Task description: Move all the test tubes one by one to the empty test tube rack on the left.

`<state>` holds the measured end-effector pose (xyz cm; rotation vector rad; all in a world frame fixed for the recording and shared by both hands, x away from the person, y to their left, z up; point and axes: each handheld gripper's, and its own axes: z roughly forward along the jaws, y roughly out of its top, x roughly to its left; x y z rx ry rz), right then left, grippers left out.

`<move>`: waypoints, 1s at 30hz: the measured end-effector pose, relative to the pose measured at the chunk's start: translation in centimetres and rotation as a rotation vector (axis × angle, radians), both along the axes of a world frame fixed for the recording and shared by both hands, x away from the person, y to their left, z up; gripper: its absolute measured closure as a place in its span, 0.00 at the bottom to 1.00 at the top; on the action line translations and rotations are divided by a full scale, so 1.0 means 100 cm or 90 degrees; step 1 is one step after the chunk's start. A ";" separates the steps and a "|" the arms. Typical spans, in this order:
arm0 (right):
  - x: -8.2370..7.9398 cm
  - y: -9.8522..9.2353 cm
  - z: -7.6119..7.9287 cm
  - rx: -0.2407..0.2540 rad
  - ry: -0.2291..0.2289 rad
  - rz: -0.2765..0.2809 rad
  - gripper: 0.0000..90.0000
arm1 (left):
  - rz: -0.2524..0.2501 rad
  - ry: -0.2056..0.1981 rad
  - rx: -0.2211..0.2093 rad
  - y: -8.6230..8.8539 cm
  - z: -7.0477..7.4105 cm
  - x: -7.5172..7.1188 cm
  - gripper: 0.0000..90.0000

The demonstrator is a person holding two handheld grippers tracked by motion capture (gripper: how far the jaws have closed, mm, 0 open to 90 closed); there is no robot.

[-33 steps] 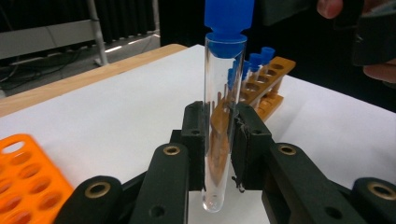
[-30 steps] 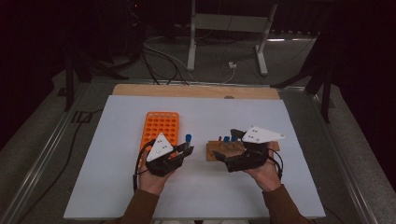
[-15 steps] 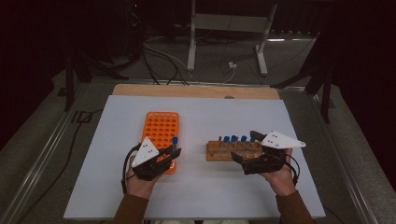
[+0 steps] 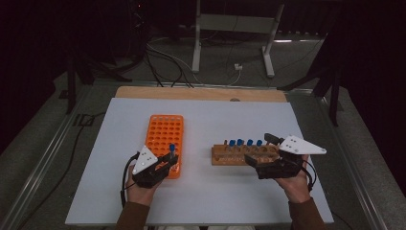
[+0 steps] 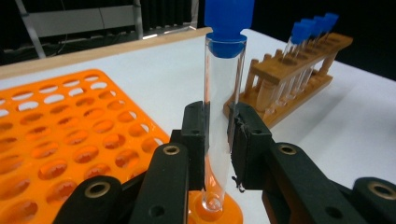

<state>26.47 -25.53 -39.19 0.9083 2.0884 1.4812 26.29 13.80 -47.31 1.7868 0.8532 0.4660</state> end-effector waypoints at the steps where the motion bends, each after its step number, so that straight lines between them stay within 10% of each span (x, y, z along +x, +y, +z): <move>1: 0.000 -0.001 0.000 0.001 0.000 0.000 0.00 | 0.000 0.004 0.004 0.000 -0.002 0.000 0.86; 15: -0.001 -0.002 -0.004 0.005 0.003 0.007 0.00 | 0.002 0.063 0.119 -0.009 -0.021 0.000 0.87; 25: 0.000 -0.006 -0.004 0.008 0.001 0.003 0.00 | 0.008 0.039 0.091 -0.005 -0.014 -0.005 0.73; 30: 0.002 -0.011 -0.004 0.009 0.001 -0.006 0.00 | 0.000 0.018 0.082 -0.004 -0.006 -0.009 0.85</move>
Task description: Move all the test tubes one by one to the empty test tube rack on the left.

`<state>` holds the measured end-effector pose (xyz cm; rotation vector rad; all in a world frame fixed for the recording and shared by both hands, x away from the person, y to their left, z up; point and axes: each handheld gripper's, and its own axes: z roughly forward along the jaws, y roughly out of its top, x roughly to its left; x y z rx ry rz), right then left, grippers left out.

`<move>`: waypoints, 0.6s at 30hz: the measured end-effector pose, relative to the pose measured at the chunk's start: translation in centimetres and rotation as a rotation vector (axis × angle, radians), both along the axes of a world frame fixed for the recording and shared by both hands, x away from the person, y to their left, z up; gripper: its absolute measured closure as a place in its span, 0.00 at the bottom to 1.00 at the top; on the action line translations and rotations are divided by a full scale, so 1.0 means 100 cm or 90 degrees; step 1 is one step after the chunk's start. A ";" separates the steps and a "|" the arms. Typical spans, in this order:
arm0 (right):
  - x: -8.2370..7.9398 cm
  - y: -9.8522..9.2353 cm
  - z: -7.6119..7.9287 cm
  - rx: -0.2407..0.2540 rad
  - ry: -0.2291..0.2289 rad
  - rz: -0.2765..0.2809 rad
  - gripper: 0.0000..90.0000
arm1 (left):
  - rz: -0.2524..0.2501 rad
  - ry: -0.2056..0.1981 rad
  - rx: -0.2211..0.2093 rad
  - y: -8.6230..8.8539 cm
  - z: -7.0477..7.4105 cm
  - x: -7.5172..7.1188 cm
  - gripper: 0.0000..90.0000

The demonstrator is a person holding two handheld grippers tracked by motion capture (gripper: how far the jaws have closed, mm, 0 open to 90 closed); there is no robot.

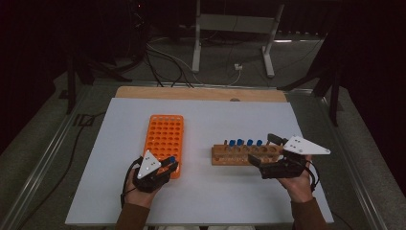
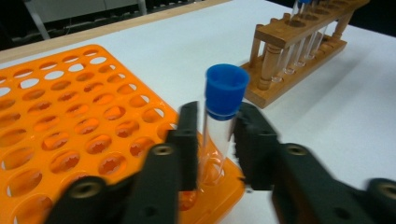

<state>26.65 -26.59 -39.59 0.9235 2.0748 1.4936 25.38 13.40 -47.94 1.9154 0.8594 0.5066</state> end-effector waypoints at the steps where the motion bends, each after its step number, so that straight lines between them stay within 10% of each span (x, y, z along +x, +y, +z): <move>1: 0.001 -0.003 0.000 -0.007 -0.004 -0.015 0.00 | 0.001 0.005 0.008 -0.001 -0.001 0.001 0.86; 9: 0.006 -0.012 -0.003 -0.025 -0.011 -0.062 0.00 | 0.007 0.022 -0.010 0.003 -0.003 0.001 0.84; 18: 0.025 -0.029 -0.026 -0.018 0.043 -0.110 0.06 | 0.013 -0.002 -0.085 0.022 0.012 -0.006 0.48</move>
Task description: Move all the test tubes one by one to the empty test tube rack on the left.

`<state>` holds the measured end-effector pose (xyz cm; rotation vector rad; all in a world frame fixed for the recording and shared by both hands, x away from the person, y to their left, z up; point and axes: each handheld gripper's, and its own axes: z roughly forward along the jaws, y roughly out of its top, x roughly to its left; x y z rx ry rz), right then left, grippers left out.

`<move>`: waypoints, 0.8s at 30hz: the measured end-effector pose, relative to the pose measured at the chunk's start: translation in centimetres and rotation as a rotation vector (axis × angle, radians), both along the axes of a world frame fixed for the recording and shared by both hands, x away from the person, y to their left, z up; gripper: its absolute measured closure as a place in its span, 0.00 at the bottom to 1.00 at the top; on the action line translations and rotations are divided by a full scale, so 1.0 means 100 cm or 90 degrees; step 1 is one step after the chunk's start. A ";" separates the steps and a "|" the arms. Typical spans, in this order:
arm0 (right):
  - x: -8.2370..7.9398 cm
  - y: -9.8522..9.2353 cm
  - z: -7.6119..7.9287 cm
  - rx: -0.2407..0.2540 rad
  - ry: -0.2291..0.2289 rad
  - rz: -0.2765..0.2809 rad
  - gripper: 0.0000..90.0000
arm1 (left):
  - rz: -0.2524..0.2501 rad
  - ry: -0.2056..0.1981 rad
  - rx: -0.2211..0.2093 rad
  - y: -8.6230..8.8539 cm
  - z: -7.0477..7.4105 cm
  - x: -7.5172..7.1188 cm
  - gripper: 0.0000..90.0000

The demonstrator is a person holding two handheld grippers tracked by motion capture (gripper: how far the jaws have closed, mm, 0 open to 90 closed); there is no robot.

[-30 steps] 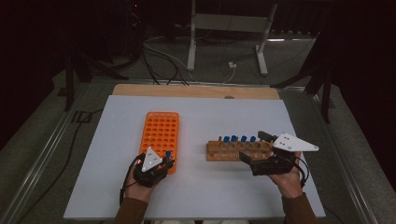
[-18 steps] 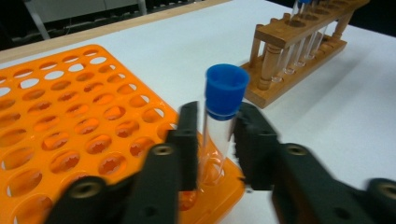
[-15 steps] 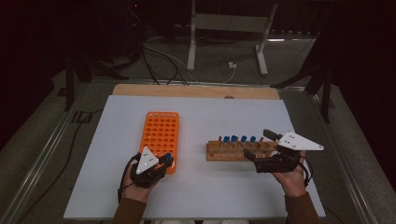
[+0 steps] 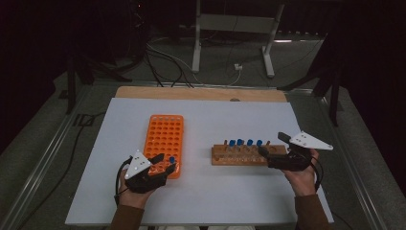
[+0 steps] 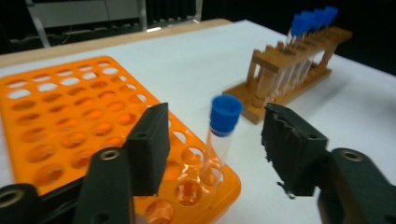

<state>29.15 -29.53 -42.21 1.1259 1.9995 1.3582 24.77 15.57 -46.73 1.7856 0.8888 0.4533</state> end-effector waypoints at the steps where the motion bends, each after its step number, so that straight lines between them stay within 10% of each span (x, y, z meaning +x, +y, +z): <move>1: 0.000 0.000 0.000 0.000 0.000 0.000 0.06 | -0.005 -0.001 -0.009 0.003 0.001 0.000 0.48; 8: 0.008 0.006 -0.010 -0.014 0.017 0.000 0.21 | 0.060 -0.024 -0.035 0.020 0.014 -0.001 0.12; 11: 0.010 0.009 -0.015 -0.023 0.018 0.003 0.43 | 0.090 -0.019 -0.029 0.024 0.016 -0.001 0.02; 24: 0.016 0.015 -0.036 -0.051 0.042 0.015 0.77 | 0.125 -0.009 -0.037 0.035 0.012 0.002 0.01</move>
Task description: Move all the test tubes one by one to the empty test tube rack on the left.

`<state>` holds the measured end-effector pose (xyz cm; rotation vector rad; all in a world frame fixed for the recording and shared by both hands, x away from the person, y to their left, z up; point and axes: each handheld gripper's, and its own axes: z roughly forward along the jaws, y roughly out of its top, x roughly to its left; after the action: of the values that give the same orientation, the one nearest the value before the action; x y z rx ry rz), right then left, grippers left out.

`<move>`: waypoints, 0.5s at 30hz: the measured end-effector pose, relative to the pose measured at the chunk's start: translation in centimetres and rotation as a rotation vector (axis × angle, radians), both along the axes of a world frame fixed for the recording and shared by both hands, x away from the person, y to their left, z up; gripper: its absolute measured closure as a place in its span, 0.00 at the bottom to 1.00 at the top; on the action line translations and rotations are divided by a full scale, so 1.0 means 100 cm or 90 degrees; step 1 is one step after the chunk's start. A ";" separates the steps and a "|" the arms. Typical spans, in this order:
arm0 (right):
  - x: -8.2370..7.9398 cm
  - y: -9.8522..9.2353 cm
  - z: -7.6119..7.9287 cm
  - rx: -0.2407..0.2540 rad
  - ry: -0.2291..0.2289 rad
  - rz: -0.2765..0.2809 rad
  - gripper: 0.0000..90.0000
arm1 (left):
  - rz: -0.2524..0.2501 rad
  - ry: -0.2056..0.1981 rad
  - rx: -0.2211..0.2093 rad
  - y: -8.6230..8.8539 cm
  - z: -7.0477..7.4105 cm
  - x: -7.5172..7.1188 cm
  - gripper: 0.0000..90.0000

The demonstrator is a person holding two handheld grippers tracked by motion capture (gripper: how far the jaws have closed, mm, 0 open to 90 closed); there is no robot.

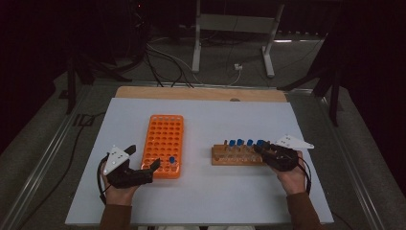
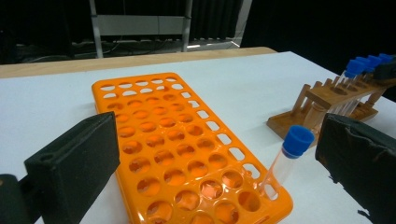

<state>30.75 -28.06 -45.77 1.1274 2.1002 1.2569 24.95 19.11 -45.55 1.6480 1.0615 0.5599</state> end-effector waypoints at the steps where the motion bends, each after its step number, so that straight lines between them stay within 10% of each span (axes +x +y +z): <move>1: 0.000 0.001 -0.001 -0.002 0.000 -0.002 0.78 | -0.001 0.002 0.001 0.000 0.000 0.000 0.01; 15: 0.002 0.006 -0.005 -0.012 0.004 -0.004 0.86 | 0.002 -0.001 -0.001 0.001 0.000 0.001 0.01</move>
<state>30.90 -27.43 -46.27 1.1308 2.1076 1.2304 25.09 19.20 -45.54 1.6444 1.0638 0.5626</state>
